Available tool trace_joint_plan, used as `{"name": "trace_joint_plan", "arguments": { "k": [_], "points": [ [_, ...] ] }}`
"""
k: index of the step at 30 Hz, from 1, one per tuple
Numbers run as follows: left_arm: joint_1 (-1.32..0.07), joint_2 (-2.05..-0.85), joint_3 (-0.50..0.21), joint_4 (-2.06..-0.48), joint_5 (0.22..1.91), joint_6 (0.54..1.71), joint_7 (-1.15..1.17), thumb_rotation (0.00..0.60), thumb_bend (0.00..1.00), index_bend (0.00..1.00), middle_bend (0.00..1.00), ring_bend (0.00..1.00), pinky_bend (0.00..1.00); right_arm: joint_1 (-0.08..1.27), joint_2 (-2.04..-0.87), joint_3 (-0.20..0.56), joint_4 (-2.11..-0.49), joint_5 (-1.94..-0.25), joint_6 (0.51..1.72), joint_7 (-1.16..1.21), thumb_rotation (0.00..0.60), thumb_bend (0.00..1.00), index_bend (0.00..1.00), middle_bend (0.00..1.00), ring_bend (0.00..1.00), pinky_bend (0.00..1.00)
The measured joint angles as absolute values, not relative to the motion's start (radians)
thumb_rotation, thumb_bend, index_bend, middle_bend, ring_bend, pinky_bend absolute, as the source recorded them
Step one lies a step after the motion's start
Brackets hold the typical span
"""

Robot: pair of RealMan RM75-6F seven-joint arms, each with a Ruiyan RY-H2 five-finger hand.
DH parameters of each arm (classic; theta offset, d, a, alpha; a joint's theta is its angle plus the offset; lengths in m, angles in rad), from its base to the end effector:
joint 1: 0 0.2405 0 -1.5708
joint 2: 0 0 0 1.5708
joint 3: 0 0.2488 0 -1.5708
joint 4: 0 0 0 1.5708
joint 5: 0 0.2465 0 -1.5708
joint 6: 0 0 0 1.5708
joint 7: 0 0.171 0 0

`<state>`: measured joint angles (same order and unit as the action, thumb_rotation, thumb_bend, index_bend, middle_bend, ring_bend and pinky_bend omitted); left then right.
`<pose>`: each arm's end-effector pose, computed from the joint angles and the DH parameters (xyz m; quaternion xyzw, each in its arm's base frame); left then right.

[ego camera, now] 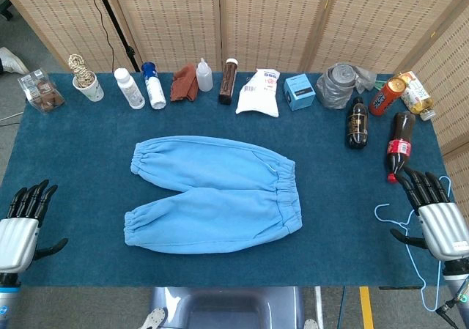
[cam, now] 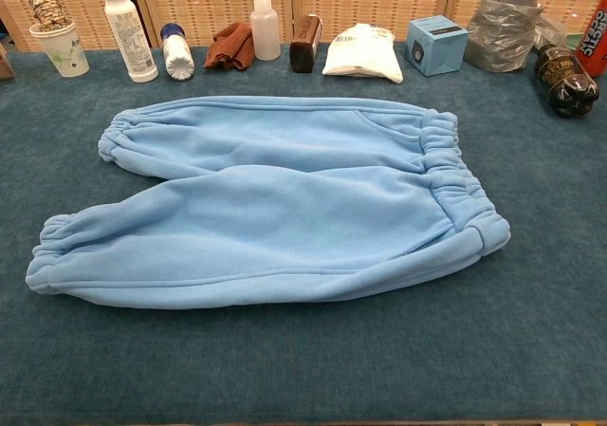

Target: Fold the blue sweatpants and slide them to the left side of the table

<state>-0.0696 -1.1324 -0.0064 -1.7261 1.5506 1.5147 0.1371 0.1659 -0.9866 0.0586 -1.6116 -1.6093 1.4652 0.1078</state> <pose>-0.2869 0.1927 0.1022 -0.6130 -0.3814 -0.3872 0.5735 -0.2978 -0.2375 0.1566 0.6468 -0.3350 0.4170 0.5436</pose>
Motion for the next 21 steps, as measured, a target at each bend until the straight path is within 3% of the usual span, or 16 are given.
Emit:
{"name": "trace_joint_plan", "arguments": {
  "k": [16, 21],
  "points": [
    [-0.068, -1.12, -0.004, -1.729, 1.561, 1.518, 0.114, 0.6, 0.0, 0.0, 0.0, 0.0, 0.0, 0.174, -1.008, 0.043, -1.591, -1.679, 1.482, 0.108, 0.6, 0.0, 0.05, 0.01, 0.0, 0.0],
    [-0.065, -1.114, -0.004, -1.733, 1.561, 1.522, 0.103, 0.6, 0.0, 0.0, 0.0, 0.0, 0.0, 0.193, -1.045, 0.027, -1.565, -1.752, 1.486, 0.111, 0.6, 0.0, 0.11, 0.08, 0.04, 0.14]
  ]
}}
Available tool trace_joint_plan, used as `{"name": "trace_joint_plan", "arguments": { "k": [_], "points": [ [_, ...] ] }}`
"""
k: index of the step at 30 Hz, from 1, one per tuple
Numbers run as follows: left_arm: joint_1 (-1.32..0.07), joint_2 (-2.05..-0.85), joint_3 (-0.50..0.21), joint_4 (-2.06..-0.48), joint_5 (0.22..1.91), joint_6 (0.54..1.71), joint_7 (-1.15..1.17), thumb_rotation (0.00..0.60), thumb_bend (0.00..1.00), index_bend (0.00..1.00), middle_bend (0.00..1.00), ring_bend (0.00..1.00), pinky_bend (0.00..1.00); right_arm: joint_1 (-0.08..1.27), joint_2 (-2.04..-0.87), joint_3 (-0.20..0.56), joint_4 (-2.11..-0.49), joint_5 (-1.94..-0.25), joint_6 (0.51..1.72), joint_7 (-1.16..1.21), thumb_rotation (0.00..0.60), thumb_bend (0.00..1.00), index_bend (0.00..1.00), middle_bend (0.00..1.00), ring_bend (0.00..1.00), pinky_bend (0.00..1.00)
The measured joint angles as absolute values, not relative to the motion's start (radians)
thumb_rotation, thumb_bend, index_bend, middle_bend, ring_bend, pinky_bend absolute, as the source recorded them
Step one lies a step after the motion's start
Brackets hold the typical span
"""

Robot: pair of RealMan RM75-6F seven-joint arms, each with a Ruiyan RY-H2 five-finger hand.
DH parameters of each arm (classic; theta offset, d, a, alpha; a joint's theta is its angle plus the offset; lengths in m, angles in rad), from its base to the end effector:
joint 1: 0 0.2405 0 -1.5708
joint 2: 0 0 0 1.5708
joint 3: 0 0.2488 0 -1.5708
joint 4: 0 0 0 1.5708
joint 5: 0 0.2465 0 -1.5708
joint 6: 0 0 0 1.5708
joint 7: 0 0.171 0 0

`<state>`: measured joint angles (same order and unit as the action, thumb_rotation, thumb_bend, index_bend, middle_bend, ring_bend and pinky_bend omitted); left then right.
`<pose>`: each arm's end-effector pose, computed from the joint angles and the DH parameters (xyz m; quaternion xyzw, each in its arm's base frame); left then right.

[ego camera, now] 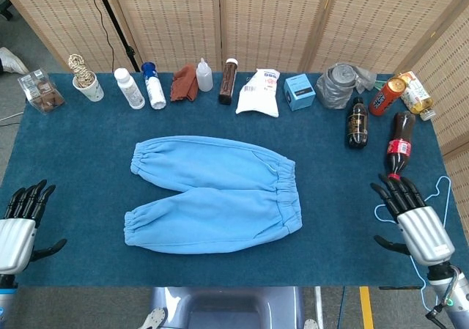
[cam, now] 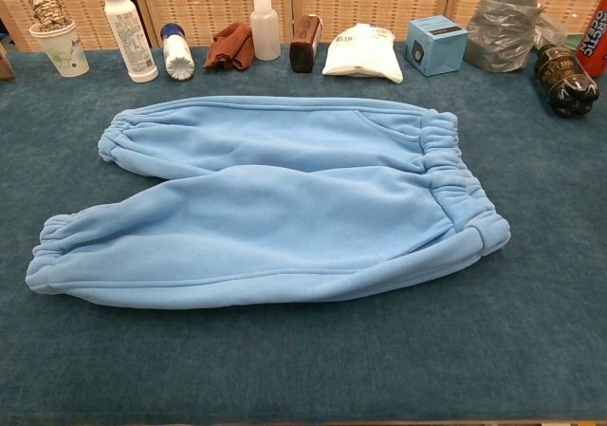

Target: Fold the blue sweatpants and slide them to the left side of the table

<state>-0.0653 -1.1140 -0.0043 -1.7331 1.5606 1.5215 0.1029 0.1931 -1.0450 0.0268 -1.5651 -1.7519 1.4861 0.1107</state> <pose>-0.2868 0.1910 0.1075 -0.6091 -0.3862 -0.3958 0.5685 -0.2793 -0.2325 0.1288 0.6914 -0.3043 0.4391 0.4864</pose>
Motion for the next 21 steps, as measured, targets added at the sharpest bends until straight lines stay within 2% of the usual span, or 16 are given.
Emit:
{"name": "trace_joint_plan", "arguments": {
  "k": [3, 5, 10, 15, 21],
  "points": [
    [-0.063, -1.111, -0.003, -1.736, 1.562, 1.523, 0.101, 0.6, 0.0, 0.0, 0.0, 0.0, 0.0, 0.218, -1.085, 0.02, -1.535, -1.8, 1.483, 0.126, 0.6, 0.0, 0.14, 0.11, 0.07, 0.21],
    [-0.063, -1.11, -0.003, -1.737, 1.562, 1.523, 0.097, 0.6, 0.0, 0.0, 0.0, 0.0, 0.0, 0.241, -1.113, 0.016, -1.504, -1.834, 1.479, 0.141, 0.6, 0.0, 0.14, 0.11, 0.07, 0.22],
    [-0.062, -1.105, -0.006, -1.738, 1.555, 1.523, 0.082, 0.6, 0.0, 0.0, 0.0, 0.0, 0.0, 0.305, -1.18, 0.013, -1.431, -1.898, 1.452, 0.143, 0.6, 0.0, 0.14, 0.11, 0.06, 0.2],
    [-0.065, -1.098, -0.008, -1.737, 1.549, 1.516, 0.064, 0.6, 0.0, 0.0, 0.0, 0.0, 0.0, 0.362, -1.233, 0.007, -1.405, -1.924, 1.369, 0.105, 0.6, 0.0, 0.15, 0.1, 0.02, 0.14],
    [-0.069, -1.094, -0.012, -1.734, 1.539, 1.505, 0.057, 0.6, 0.0, 0.0, 0.0, 0.0, 0.0, 0.431, -1.307, 0.002, -1.394, -1.94, 1.263, 0.021, 0.6, 0.0, 0.17, 0.09, 0.01, 0.14]
  ]
}}
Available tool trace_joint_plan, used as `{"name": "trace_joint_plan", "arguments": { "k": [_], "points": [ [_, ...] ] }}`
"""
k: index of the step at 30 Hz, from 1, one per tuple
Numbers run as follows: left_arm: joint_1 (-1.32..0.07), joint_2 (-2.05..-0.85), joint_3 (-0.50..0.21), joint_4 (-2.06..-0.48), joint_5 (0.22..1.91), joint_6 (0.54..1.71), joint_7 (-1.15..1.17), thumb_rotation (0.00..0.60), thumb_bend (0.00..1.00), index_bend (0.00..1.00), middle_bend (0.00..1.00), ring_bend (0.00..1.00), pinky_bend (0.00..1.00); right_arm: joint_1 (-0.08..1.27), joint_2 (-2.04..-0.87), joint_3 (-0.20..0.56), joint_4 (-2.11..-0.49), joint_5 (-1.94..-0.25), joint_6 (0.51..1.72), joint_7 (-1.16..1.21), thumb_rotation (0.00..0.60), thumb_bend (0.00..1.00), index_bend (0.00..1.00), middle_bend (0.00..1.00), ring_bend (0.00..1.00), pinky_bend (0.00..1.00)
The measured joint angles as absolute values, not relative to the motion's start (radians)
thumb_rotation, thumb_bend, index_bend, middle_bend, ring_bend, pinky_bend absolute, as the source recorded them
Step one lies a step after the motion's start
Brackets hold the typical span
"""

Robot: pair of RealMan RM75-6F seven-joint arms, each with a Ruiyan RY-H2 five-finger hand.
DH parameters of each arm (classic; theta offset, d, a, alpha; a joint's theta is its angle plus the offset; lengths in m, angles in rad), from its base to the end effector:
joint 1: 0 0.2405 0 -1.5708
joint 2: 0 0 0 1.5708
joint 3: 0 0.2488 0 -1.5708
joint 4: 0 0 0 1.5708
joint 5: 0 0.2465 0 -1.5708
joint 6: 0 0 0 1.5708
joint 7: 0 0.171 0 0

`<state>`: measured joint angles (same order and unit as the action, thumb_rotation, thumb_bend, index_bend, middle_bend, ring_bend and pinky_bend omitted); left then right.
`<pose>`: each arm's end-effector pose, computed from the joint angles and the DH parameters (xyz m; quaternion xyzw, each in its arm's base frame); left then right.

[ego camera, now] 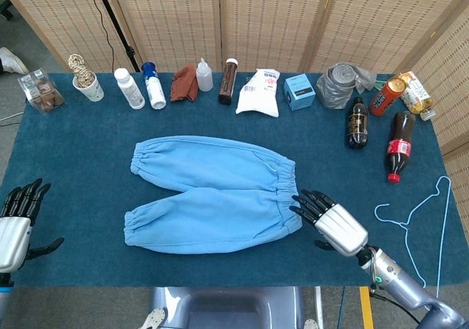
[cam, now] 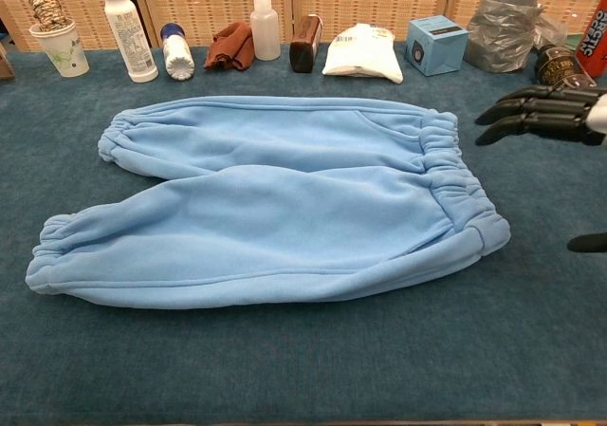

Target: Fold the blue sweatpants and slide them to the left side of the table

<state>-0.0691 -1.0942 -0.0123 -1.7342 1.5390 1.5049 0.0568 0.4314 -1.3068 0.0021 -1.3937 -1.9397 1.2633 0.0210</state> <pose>-0.2920 0.1943 0.1130 -0.6004 -0.4006 -0.3980 0.5662 -0.2217 -0.2701 0.0109 0.8156 -0.2099 0.4173 0.3414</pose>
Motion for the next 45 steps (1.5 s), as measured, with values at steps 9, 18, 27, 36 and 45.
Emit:
{"name": "trace_joint_plan", "arguments": {
  "k": [9, 18, 27, 36, 45],
  "points": [
    [-0.074, -1.086, -0.021, -1.73, 1.516, 1.49, 0.028, 0.6, 0.0, 0.0, 0.0, 0.0, 0.0, 0.517, -1.409, -0.003, -1.368, -1.958, 1.186, -0.042, 0.6, 0.0, 0.19, 0.1, 0.01, 0.15],
    [-0.074, -1.084, -0.022, -1.733, 1.51, 1.487, 0.022, 0.6, 0.0, 0.0, 0.0, 0.0, 0.0, 0.56, -1.53, 0.002, -1.235, -1.95, 1.157, -0.112, 0.6, 0.0, 0.25, 0.12, 0.01, 0.19],
    [-0.075, -1.08, -0.026, -1.73, 1.5, 1.482, 0.008, 0.6, 0.0, 0.0, 0.0, 0.0, 0.0, 0.587, -1.598, -0.012, -1.127, -1.944, 1.211, -0.091, 0.6, 0.33, 0.41, 0.28, 0.16, 0.33],
    [-0.079, -1.085, -0.019, -1.731, 1.511, 1.474, 0.018, 0.6, 0.0, 0.0, 0.0, 0.0, 0.0, 0.599, -1.656, -0.037, -1.018, -1.935, 1.259, 0.034, 0.6, 0.71, 0.6, 0.44, 0.33, 0.49],
    [-0.108, -1.103, -0.008, -1.703, 1.562, 1.441, 0.015, 0.6, 0.0, 0.0, 0.0, 0.0, 0.0, 0.602, -1.681, -0.056, -0.972, -1.907, 1.308, 0.163, 0.6, 0.74, 0.62, 0.47, 0.35, 0.52]
  ]
}}
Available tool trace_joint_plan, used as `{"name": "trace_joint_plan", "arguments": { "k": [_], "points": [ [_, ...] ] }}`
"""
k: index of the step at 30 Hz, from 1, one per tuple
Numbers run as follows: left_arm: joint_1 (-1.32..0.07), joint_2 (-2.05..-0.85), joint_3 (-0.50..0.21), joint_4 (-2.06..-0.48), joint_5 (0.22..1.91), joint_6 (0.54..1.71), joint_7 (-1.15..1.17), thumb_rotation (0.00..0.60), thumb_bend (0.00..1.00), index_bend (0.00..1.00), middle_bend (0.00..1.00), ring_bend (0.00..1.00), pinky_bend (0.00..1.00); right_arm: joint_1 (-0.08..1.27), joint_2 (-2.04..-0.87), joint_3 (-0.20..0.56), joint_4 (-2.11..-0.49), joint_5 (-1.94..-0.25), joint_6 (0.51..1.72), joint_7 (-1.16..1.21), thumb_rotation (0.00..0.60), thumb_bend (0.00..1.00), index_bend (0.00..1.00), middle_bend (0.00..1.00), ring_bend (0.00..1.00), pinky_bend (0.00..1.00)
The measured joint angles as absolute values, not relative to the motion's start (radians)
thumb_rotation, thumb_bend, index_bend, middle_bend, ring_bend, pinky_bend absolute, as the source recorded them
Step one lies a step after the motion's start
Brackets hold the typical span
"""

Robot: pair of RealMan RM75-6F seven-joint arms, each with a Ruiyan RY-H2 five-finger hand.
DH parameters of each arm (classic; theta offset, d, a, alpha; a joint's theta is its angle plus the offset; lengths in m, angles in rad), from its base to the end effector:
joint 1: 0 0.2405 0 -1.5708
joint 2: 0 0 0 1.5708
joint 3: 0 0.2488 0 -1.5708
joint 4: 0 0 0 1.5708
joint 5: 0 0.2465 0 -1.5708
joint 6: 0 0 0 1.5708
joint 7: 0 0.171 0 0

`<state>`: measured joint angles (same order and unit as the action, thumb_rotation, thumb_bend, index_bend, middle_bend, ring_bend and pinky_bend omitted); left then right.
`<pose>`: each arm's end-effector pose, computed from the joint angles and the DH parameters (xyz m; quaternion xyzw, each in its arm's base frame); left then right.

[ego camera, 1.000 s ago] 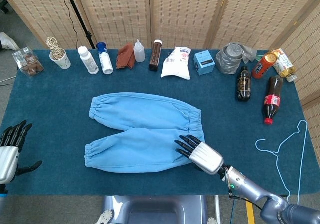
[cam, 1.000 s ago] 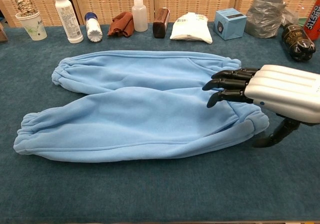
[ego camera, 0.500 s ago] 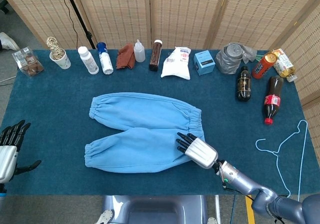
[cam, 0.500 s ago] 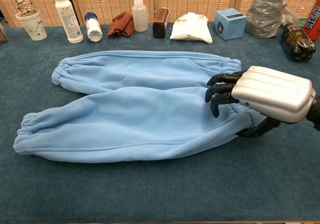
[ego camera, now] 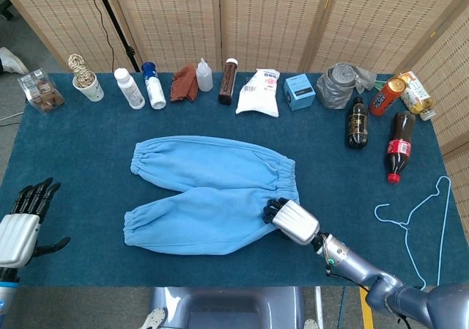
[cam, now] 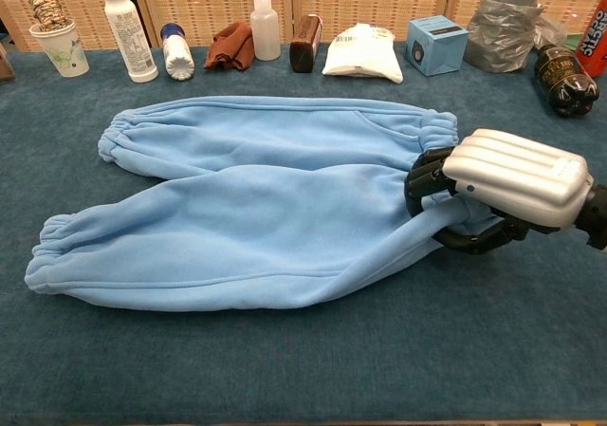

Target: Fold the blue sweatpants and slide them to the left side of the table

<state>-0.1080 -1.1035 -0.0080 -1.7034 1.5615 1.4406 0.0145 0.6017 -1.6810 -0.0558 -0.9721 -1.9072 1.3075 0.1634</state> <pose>-0.2909 0.2042 0.1005 -0.6239 -0.4086 -0.3976 0.5344 -0.1965 -0.3053 -0.0776 0.8231 -0.1929 0.4539 0.2816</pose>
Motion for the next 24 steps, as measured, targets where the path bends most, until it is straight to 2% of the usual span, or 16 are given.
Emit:
{"name": "trace_joint_plan", "arguments": {
  "k": [8, 14, 24],
  "points": [
    [-0.186, -1.183, 0.015, -1.577, 1.705, 1.388, -0.034, 0.6, 0.0, 0.0, 0.0, 0.0, 0.0, 0.604, -1.631, -0.059, -1.066, -1.837, 1.283, 0.284, 0.6, 0.74, 0.62, 0.47, 0.35, 0.52],
    [-0.272, -1.272, 0.049, -1.476, 1.796, 1.303, -0.068, 0.6, 0.0, 0.0, 0.0, 0.0, 0.01, 0.604, -1.595, -0.057, -1.139, -1.798, 1.264, 0.326, 0.6, 0.74, 0.62, 0.48, 0.36, 0.53],
    [-0.313, -1.421, 0.089, -1.36, 1.867, 1.3, -0.053, 0.6, 0.0, 0.0, 0.0, 0.0, 0.02, 0.612, -1.546, -0.042, -1.229, -1.722, 1.208, 0.39, 0.6, 0.74, 0.62, 0.48, 0.36, 0.53]
  ]
}}
